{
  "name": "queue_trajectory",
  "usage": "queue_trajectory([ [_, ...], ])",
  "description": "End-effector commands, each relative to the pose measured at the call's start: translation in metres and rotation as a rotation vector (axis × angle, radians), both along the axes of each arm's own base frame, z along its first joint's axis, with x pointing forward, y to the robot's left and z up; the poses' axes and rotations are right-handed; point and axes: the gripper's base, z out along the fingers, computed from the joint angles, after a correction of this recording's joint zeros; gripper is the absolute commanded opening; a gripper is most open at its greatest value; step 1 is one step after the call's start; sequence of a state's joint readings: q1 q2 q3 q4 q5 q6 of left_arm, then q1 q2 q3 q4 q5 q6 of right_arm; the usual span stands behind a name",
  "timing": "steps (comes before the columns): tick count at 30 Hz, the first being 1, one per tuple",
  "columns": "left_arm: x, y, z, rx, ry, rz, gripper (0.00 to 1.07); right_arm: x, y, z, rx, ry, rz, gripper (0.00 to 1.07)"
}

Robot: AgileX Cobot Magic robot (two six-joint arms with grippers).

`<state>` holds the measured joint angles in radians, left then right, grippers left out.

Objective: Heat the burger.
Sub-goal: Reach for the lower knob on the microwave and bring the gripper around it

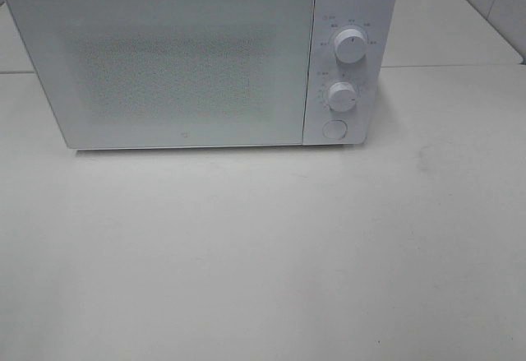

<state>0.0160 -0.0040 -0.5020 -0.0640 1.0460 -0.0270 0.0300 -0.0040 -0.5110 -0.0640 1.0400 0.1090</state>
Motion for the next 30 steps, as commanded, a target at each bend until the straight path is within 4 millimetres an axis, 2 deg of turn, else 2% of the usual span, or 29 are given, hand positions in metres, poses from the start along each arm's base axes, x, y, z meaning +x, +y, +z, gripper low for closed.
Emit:
queue_trajectory([
  [1, -0.0036, -0.0004, 0.0003, 0.001, -0.034, -0.001, 1.0, -0.004, 0.0, -0.0008, 0.0, -0.022, -0.005, 0.76],
  [30, -0.0036, -0.0004, 0.0003, 0.001, -0.034, -0.001, 1.0, -0.0039, 0.0, -0.0008, -0.001, -0.023, -0.004, 0.76],
])
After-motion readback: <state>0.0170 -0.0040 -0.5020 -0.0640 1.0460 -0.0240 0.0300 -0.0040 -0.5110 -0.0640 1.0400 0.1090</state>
